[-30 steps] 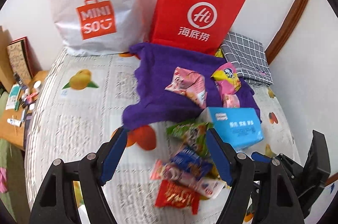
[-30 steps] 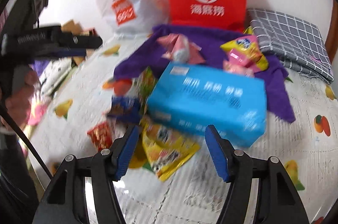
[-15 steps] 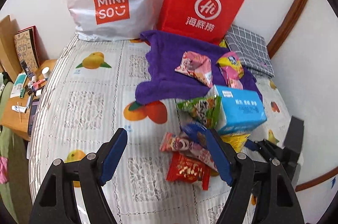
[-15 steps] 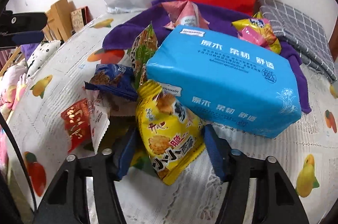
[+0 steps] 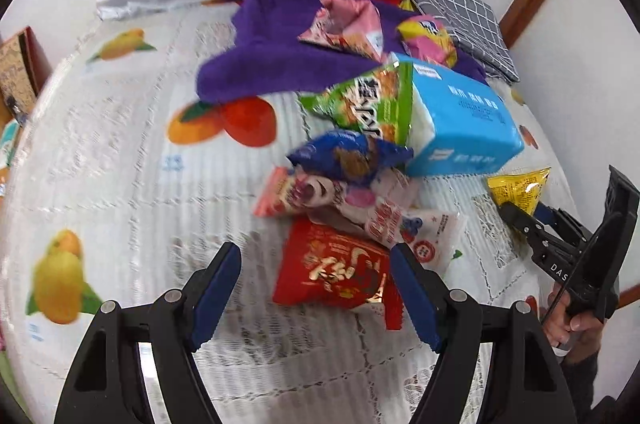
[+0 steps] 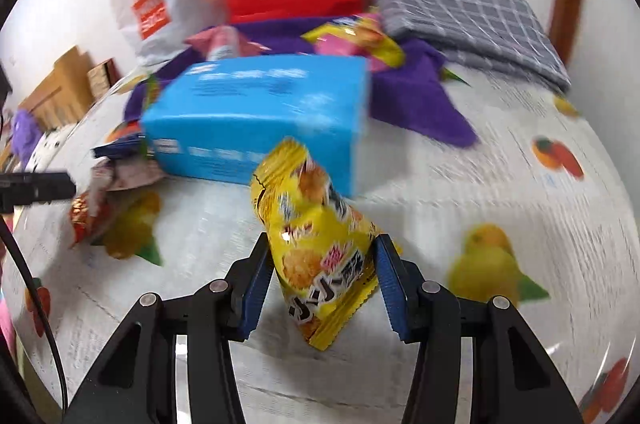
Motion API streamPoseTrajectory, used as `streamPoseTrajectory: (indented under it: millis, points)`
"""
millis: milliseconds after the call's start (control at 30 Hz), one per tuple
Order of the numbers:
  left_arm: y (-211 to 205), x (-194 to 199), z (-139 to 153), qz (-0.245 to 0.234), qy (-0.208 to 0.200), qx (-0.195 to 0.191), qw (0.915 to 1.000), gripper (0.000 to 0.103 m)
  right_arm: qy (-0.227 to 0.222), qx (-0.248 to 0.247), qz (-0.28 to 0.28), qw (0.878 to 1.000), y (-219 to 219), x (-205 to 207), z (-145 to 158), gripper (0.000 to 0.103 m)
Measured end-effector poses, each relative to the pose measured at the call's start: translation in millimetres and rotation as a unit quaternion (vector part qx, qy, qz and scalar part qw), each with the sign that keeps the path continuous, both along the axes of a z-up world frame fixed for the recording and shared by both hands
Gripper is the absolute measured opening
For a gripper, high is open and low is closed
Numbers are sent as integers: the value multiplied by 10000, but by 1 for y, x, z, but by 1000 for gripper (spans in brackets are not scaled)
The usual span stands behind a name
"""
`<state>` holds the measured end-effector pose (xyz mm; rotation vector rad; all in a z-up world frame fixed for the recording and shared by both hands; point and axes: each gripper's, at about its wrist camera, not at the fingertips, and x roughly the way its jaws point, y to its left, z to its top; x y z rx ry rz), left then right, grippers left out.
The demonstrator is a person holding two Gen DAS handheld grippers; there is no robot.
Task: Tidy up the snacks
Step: 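Grasp the yellow cracker bag with the right tool while the left tool grasps the red packet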
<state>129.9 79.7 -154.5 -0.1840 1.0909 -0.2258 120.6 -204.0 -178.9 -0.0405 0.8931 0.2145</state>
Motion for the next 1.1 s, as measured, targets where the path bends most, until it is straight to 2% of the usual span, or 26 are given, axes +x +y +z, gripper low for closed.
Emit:
streamPoseTrajectory:
  millis: [100,233,300,500,600,633,667,733,767,900,1100]
  points:
    - [-7,-1,-4,-162,-14,-63,9998,76,96,157,16,9998,-3,5,-2,52]
    - [-25,-4,-10,-401,-91,320,9986,76,102,2,41,9999,3,5,-3,54]
    - [-33,-8,-12,-460,-244,636,9966,76,99,-83,46,9999,5,6,-3,55]
    - [-45,-14,-16,-715,-492,1096,9902,84,95,-93,51,9999,6,4,-3,55]
    - [-41,-14,-15,-666,-537,1032,9910,84,95,-92,58,9999,5,4,-4,55]
    - [-40,-14,-15,-617,-547,1003,9915,79,96,-85,62,9999,5,4,-4,56]
    - [-38,-15,-14,-534,-578,1024,9916,68,96,-73,64,9999,4,4,-4,56]
    - [-34,-15,-12,-443,-606,1022,9919,60,97,-27,62,9999,3,3,-4,56]
    - [-31,-16,-11,-413,-603,977,9925,51,97,-4,61,9999,3,3,-4,55]
    - [-21,-20,-7,-361,-496,705,9956,48,100,164,51,9998,-1,3,-3,55]
    - [-19,-31,0,-327,-412,577,9969,48,97,295,32,9995,-5,4,-2,54]
